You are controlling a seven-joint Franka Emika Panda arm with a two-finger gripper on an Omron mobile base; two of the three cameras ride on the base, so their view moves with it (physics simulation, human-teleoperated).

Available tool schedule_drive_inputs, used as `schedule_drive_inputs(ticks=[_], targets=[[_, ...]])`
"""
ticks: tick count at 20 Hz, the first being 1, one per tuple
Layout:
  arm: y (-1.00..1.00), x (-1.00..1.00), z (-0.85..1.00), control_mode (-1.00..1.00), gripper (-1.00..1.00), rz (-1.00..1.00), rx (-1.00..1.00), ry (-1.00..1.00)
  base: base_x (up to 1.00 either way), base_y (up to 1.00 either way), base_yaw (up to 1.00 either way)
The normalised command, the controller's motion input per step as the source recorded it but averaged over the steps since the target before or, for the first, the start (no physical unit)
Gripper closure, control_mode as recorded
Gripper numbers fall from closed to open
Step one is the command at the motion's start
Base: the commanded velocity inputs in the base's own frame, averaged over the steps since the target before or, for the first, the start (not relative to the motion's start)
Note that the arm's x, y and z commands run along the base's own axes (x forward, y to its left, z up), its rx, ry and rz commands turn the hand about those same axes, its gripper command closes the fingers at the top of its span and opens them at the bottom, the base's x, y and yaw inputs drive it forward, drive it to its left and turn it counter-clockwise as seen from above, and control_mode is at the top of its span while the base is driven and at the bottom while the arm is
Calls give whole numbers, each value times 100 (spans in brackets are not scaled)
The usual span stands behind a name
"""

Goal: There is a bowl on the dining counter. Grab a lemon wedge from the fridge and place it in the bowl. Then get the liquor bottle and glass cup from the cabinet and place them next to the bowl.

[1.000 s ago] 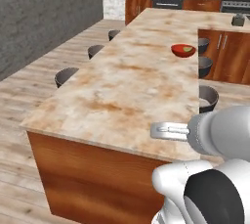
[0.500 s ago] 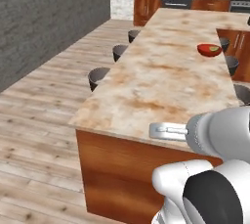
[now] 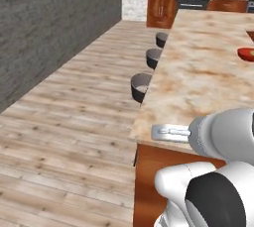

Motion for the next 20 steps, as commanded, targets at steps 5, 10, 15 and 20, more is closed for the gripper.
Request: schedule_drive_inputs(ticks=[5, 10, 15, 20], targets=[[0, 0, 0, 100, -100, 0, 0, 0, 47, 100, -2], [0, 0, 0, 100, -100, 0, 0, 0, 48, 100, -2], [0, 0, 0, 100, -100, 0, 0, 0, 63, 100, -6], [0, 0, 0, 100, -100, 0, 0, 0, 98, 81, -33]])
